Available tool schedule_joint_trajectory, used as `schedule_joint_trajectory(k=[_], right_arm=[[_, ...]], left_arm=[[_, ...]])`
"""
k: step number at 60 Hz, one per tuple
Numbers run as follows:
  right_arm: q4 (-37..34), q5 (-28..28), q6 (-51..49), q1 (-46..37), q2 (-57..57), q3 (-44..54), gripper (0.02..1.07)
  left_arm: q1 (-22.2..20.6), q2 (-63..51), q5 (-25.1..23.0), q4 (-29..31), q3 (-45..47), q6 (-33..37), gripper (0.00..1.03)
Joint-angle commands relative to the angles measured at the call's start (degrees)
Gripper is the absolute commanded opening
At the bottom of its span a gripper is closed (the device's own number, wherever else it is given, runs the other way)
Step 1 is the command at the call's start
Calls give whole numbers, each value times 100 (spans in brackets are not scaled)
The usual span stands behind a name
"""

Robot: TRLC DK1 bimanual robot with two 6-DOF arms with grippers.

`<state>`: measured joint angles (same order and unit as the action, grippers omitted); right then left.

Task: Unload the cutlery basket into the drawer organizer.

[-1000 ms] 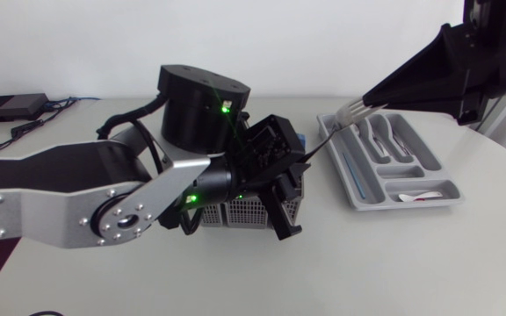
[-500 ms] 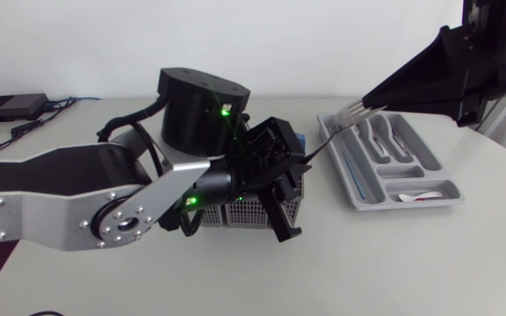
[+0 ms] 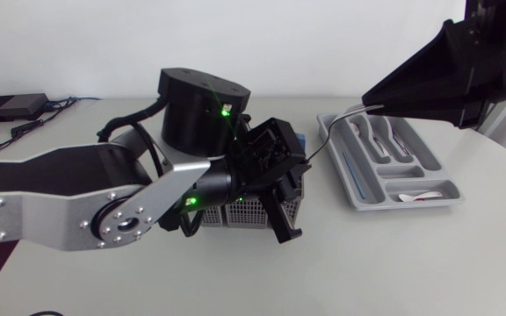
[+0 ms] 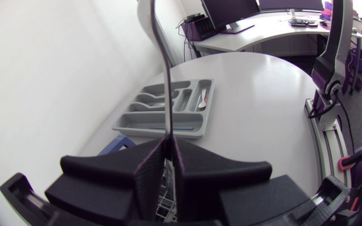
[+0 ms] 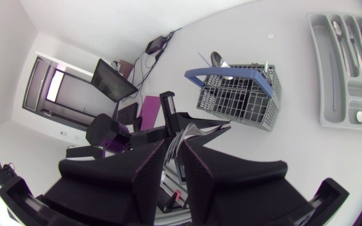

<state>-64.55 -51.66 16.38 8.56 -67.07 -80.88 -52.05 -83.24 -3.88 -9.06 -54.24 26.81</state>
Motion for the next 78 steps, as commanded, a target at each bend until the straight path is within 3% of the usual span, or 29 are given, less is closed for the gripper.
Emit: schedule_joint_trajectory(k=[1, 31, 36, 40, 54, 62, 69, 78], right_arm=[[-13, -64, -56, -12, 89, 125, 29], [461, 191, -109, -73, 651, 442, 29], [663, 279, -250, -73, 906, 767, 29], [813, 306, -320, -73, 1073, 1057, 36], [901, 349, -610, -91, 1231, 1356, 36], [1718, 402, -768, -197, 1600, 2015, 36], [2984, 420, -768, -443, 2145, 2955, 36], [3678, 807, -988, -381, 2365, 3773, 40]], left_arm=[[-24, 45, -43, -8, 106, 9, 22], [178, 89, -438, 449, -228, -150, 21], [213, 80, -473, 458, -245, -150, 21], [239, -8, -482, 440, -210, -141, 21], [239, -201, -482, 282, -131, -132, 21], [283, -245, -491, 273, -122, -123, 21], [354, -263, -500, 256, -96, -114, 21], [433, -333, -535, 176, -61, -141, 21]])
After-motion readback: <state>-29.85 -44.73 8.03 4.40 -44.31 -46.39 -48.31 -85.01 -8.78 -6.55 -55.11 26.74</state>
